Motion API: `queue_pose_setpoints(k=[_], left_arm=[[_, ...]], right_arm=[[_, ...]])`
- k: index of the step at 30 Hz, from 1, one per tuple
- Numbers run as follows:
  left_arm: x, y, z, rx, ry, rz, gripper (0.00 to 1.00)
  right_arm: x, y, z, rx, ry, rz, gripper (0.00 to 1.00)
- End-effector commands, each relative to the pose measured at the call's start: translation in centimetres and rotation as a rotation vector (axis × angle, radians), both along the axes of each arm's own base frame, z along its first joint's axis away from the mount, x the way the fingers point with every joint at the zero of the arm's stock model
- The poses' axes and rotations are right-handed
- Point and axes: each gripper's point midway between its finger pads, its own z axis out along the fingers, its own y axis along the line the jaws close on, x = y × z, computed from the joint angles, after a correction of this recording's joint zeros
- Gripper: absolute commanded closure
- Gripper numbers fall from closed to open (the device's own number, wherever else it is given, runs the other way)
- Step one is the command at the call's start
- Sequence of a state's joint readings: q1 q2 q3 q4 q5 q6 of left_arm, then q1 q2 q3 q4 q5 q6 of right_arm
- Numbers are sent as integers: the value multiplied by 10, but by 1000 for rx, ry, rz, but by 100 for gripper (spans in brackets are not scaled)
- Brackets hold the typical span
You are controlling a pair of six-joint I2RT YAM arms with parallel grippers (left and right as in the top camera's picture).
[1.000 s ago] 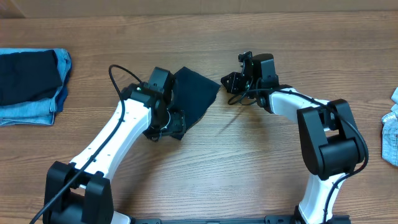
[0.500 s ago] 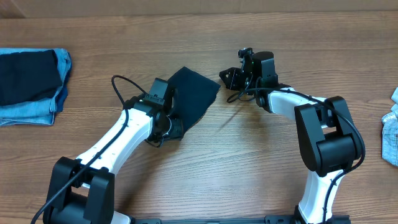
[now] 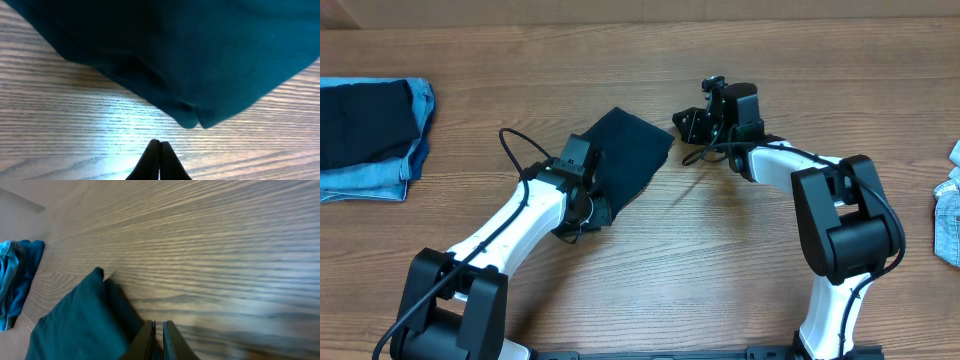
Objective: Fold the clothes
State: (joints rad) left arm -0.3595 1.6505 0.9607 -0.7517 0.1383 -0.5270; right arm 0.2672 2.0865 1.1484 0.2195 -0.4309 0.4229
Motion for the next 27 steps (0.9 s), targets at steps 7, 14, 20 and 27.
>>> queue_pose_setpoints(k=[7,14,20,27], left_arm=[[14,7,-11,34,-72,48,96],[37,24,-8,68,-152,87,96],[44,41,-8,76,-163,102,96],[48,49,-7,99,-182,84,96]], right_arm=[[-26,28,-33,-6,162,18,92],[-64,23,-52,-31,365,45,96],[-83,4,-38,-115,439,-7,96],[-118,-20,-6,-227,522,-56,96]])
